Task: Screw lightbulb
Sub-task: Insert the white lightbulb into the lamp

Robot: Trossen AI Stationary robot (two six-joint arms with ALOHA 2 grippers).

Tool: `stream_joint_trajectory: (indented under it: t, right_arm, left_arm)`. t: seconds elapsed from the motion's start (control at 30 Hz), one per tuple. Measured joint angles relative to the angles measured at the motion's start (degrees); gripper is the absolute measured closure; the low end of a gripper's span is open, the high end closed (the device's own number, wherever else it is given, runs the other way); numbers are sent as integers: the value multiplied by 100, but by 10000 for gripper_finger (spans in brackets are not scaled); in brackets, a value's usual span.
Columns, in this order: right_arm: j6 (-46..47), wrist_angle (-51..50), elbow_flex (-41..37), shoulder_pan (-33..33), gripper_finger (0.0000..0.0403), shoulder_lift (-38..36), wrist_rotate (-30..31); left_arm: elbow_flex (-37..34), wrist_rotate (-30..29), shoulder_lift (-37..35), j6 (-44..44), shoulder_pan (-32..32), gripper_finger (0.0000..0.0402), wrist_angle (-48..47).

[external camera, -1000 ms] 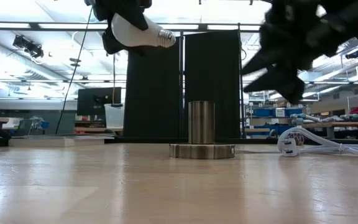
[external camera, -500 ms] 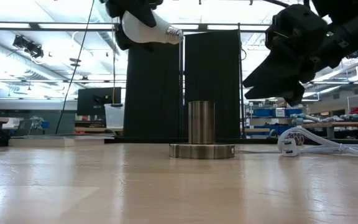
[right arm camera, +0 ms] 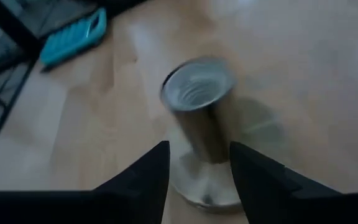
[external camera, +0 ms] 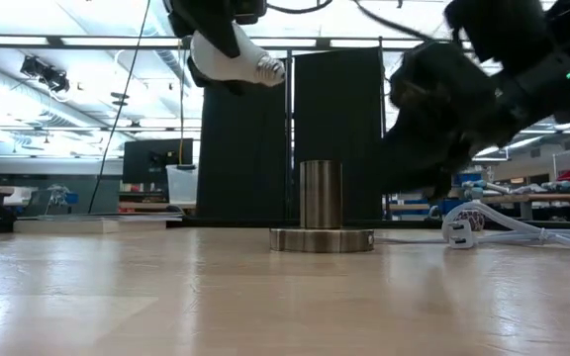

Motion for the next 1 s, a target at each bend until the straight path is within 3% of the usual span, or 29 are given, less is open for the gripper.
stream_joint_trajectory:
  t: [0.47, 0.6, 1.0]
  right_arm:
    - [-122, -6, 1726, -258, 285, 1682, -77]
    - [183, -9, 1806, -375, 294, 1687, -109]
    - [-24, 215, 1821, -626, 298, 1634, -313]
  left_arm:
    - [-7, -126, 0, 185, -2, 129, -818]
    - [-7, -129, 0, 187, -2, 128, -887]
    - [-9, -402, -2, 174, 9, 128, -1423]
